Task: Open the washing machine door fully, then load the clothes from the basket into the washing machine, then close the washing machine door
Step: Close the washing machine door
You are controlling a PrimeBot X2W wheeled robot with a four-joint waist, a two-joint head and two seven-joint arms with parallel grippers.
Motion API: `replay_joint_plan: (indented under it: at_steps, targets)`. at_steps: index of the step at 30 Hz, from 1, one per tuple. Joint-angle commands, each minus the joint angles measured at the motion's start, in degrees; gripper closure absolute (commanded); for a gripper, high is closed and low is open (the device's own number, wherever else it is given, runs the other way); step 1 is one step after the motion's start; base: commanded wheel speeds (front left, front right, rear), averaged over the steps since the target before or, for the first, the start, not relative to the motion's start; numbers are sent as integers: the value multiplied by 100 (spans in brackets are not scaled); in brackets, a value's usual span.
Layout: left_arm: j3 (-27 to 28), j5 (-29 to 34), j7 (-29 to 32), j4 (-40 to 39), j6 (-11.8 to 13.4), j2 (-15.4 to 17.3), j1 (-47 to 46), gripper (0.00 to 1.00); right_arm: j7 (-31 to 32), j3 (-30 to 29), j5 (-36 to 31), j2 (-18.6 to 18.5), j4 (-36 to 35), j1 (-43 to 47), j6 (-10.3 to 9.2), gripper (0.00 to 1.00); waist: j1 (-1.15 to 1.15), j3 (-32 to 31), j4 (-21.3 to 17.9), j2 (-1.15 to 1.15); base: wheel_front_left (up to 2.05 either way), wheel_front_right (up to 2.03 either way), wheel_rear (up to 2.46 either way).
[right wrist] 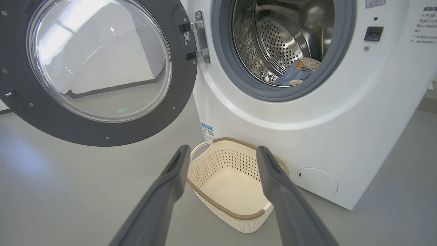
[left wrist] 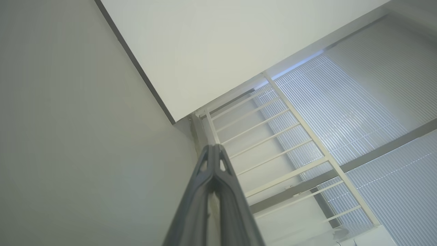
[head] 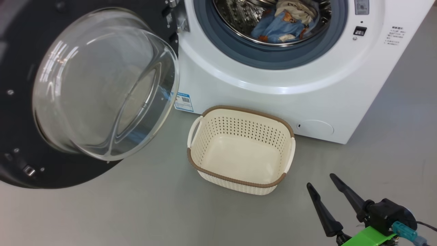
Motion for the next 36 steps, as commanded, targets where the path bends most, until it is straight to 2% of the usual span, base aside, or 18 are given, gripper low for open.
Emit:
replay_joint_plan:
  at_steps: [1, 7, 14, 21, 27, 36]
  targets:
    - [152, -90, 148, 5, -2, 457, -325, 100, 33, 93, -50, -125, -202, -153, 9, 0, 0, 98, -81, 0, 0, 0, 0]
    - [197, -461, 573, 588, -31, 771, -851, 100, 139, 60, -60, -240, -352, -206, 9, 0, 0, 317, -183, 0, 0, 0, 0]
    - [189, -858, 1218, 1045, -238, 997, -1114, 100, 266, 22, -84, -361, -531, -277, 9, 0, 0, 564, -253, 0, 0, 0, 0]
    - [212, -1320, 1937, 1247, -496, 981, -1119, 100, 367, -7, -116, -416, -652, -296, 9, 0, 0, 731, -232, 0, 0, 0, 0]
    - [240, -1638, 2528, 1263, -572, 933, -941, 100, 432, 8, -98, -462, -745, -329, 9, 0, 0, 787, -209, 0, 0, 0, 0]
    - [72, -1696, 2986, 1118, -559, 856, -723, 100, 480, 30, -57, -525, -782, -336, 9, 0, 0, 801, -173, 0, 0, 0, 0]
